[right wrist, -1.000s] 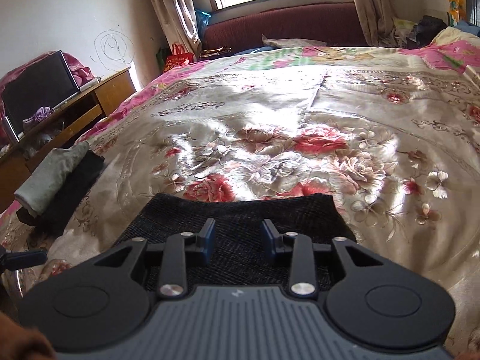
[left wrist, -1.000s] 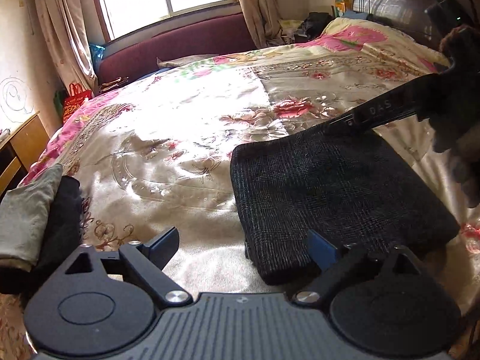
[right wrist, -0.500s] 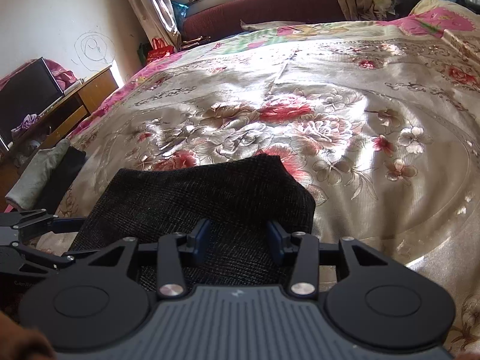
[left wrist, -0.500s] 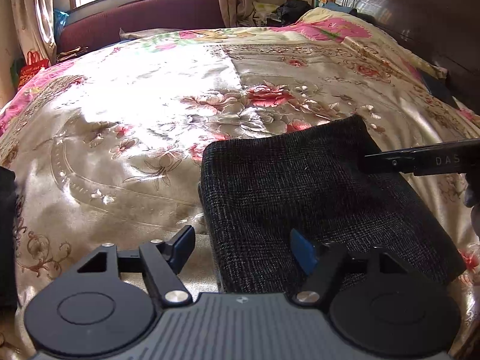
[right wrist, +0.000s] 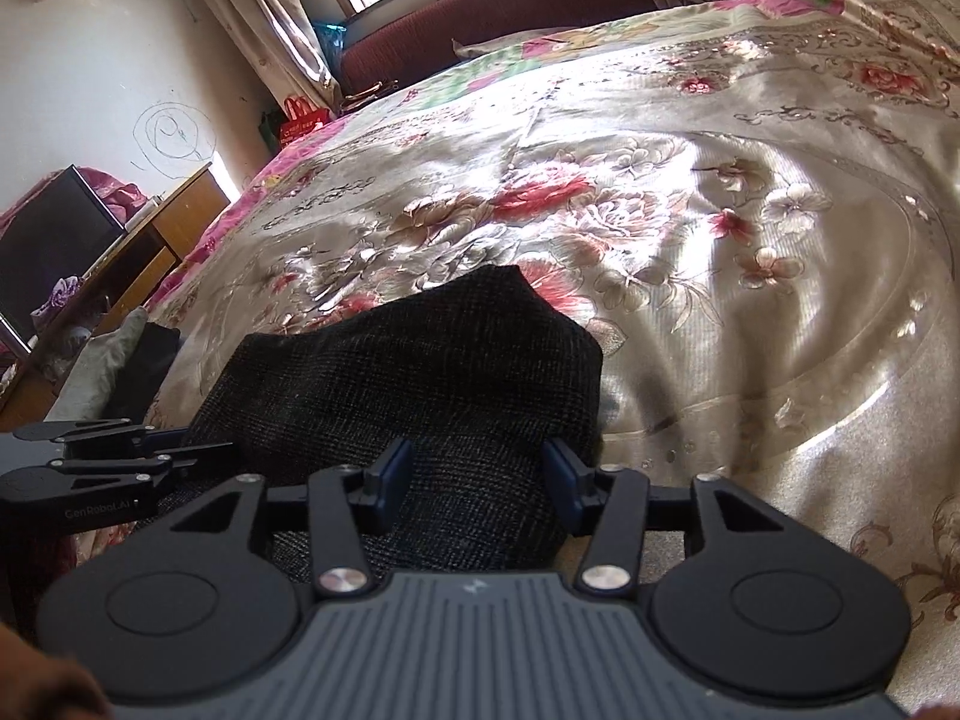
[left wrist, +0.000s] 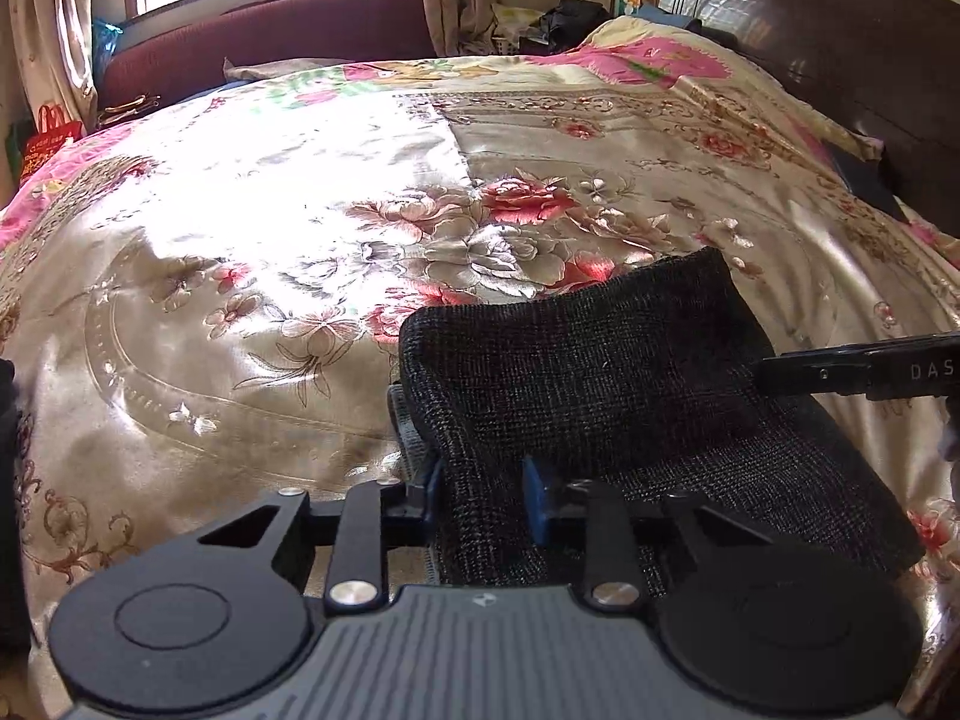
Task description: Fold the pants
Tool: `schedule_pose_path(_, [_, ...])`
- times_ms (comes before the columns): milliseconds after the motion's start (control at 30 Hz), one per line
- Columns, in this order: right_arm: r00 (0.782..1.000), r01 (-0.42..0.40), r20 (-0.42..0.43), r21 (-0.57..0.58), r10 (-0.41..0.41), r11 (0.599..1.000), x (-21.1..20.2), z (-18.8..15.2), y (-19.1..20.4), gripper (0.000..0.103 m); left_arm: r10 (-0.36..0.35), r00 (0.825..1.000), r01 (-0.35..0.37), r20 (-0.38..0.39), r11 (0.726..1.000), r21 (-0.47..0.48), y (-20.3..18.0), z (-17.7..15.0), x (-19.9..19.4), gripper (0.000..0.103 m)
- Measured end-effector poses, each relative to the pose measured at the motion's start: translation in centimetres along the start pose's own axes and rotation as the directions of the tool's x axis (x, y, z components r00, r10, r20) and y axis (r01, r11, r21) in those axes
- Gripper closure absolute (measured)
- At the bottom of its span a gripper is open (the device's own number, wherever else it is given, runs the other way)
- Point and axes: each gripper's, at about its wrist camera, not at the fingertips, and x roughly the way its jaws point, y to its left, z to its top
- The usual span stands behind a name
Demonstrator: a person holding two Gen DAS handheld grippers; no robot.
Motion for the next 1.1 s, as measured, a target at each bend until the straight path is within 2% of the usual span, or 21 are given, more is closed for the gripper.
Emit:
schedule_pose_path(133, [1.0,0.03,-0.006,-0.006,-0.03,1.0,-0.5,-0.6,-0.4,0.052,0.0,0.999,-0.002,0.055,0.999,0.033,-1.1,0.7,-1.5,0.073])
schedule_pose_path(200, [0.999,0.027,-0.019,0.015,-0.027,1.0,-0.4,-0.9,-0.8,0.051,-0.03,0.997,0.025,0.072,0.998,0.063,-1.7,1.2,-1.5,0.074])
schedule_pose_path(300, [0.999,0.004,-0.039,0.09,0.0,0.996,0.5,-1.0,-1.6,0.047,0.019,0.998,-0.026,0.058,0.993,0.113,-1.5,1.9,0.2,0.075])
schedule_pose_path(400, [0.999,-0.013,-0.028,0.106,0.016,0.994,0.6,-0.3,-1.5,0.049,0.018,0.998,-0.023,0.052,0.995,0.099,0.1,1.7,1.5,0.072])
schedule_pose_path(500, [0.999,-0.009,-0.04,0.125,0.014,0.992,1.0,-0.5,-1.7,0.049,-0.021,0.998,0.02,0.065,1.0,0.02,1.7,0.6,1.4,0.068])
schedule_pose_path(633, [0.999,-0.029,-0.038,0.21,0.038,0.977,1.5,-1.3,-2.7,0.047,0.034,0.997,-0.037,0.074,0.998,0.041,1.0,0.5,1.0,0.061])
schedule_pose_path(667, [0.999,-0.026,-0.028,0.21,0.033,0.977,1.2,-1.0,-2.5,0.048,0.053,0.996,-0.057,0.078,0.997,0.059,0.6,0.8,0.6,0.061])
schedule_pose_path(733, [0.999,0.028,0.021,0.147,-0.031,0.989,0.1,-0.1,-1.8,0.05,0.117,0.987,-0.128,0.11,0.987,0.093,0.0,1.2,-0.3,0.061])
schedule_pose_path(800, [0.99,0.098,0.095,0.073,-0.105,0.992,-1.1,0.9,-0.9,0.051,0.207,0.966,-0.228,0.158,0.965,0.128,-0.6,1.8,-1.3,0.061])
schedule_pose_path(833, [0.986,0.101,0.125,0.053,-0.107,0.994,-1.5,1.3,-0.6,0.051,0.232,0.956,-0.256,0.179,0.958,0.127,-0.8,2.1,-1.8,0.061])
schedule_pose_path(900, [0.987,0.052,0.148,0.035,-0.057,0.998,-1.6,2.1,-0.2,0.054,0.231,0.946,-0.261,0.227,0.959,0.11,-1.5,2.6,-2.9,0.061])
schedule_pose_path(1000, [0.992,-0.019,0.126,0.022,0.017,1.0,0.1,2.4,0.6,0.064,0.17,0.948,-0.209,0.268,0.97,0.127,-3.1,2.9,-3.5,0.061])
schedule_pose_path(1067, [0.995,0.002,0.101,0.015,-0.003,1.0,2.2,2.6,0.8,0.066,0.162,0.959,-0.204,0.233,0.965,0.167,-4.0,2.7,-1.9,0.06])
schedule_pose_path(1100, [0.996,0.013,0.092,0.02,-0.015,1.0,3.3,2.7,0.6,0.07,0.181,0.963,-0.218,0.199,0.959,0.181,-4.0,2.5,-0.6,0.06])
